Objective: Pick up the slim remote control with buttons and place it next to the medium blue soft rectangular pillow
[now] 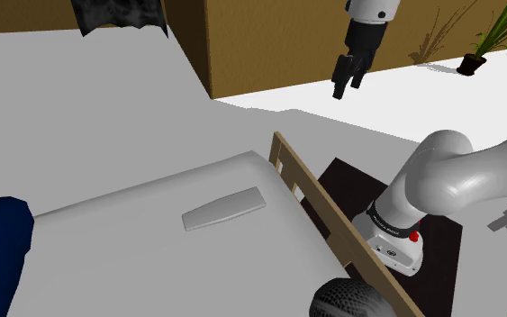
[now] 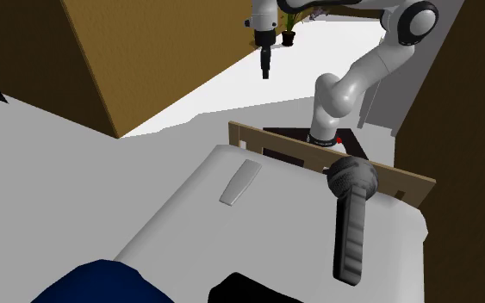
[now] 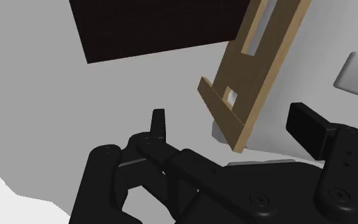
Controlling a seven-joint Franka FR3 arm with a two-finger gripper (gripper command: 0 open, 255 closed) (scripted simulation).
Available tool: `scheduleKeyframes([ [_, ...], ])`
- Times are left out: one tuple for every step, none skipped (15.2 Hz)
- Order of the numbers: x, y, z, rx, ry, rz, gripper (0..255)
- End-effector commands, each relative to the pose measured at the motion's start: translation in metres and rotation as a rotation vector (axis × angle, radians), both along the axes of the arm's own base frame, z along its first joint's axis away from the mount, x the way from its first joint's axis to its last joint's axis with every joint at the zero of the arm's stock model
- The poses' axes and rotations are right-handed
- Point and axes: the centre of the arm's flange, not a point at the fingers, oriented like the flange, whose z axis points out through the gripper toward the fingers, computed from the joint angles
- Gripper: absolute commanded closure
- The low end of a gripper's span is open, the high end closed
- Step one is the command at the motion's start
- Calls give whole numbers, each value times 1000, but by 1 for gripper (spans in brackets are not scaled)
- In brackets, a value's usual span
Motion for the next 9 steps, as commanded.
scheduleKeyframes([
  [0,0,0,0,0,0,0],
  [8,8,-6,1,-3,37,0],
  [17,17,-12,1,-6,73,0],
  [24,26,-18,2,-9,110,0],
  [32,35,-24,2,-11,146,0],
  [39,45,-29,3,-14,183,0],
  [46,55,-35,4,-17,220,0],
  [52,65,-41,4,-20,256,0],
  [58,75,-47,5,-23,293,0],
])
